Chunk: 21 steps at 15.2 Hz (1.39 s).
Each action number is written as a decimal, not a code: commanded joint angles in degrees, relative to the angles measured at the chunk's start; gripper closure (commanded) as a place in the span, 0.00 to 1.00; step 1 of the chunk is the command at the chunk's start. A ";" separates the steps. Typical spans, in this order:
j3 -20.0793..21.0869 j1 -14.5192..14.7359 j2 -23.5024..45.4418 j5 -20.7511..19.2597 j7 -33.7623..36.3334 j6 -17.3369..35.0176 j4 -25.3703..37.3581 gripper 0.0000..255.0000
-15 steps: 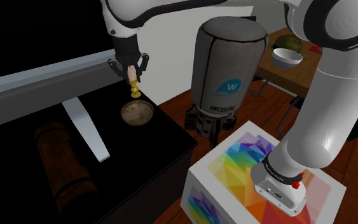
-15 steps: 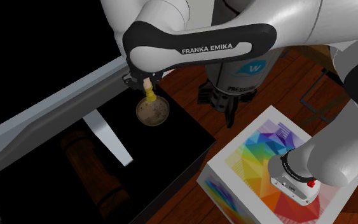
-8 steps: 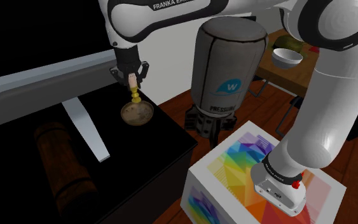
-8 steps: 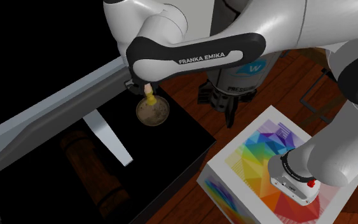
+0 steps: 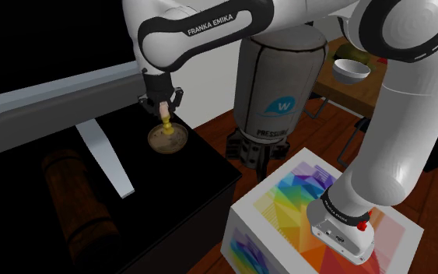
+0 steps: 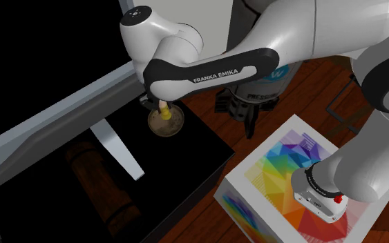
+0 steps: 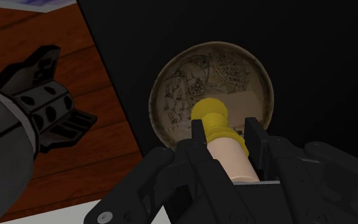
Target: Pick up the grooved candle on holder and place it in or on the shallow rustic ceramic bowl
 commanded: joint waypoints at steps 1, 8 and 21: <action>-0.12 0.02 0.47 -0.30 0.16 1.34 -0.91 1.00; -0.23 0.07 0.90 -0.58 0.35 2.52 -1.72 1.00; 0.25 0.10 -0.70 0.54 -0.42 -4.15 3.58 0.00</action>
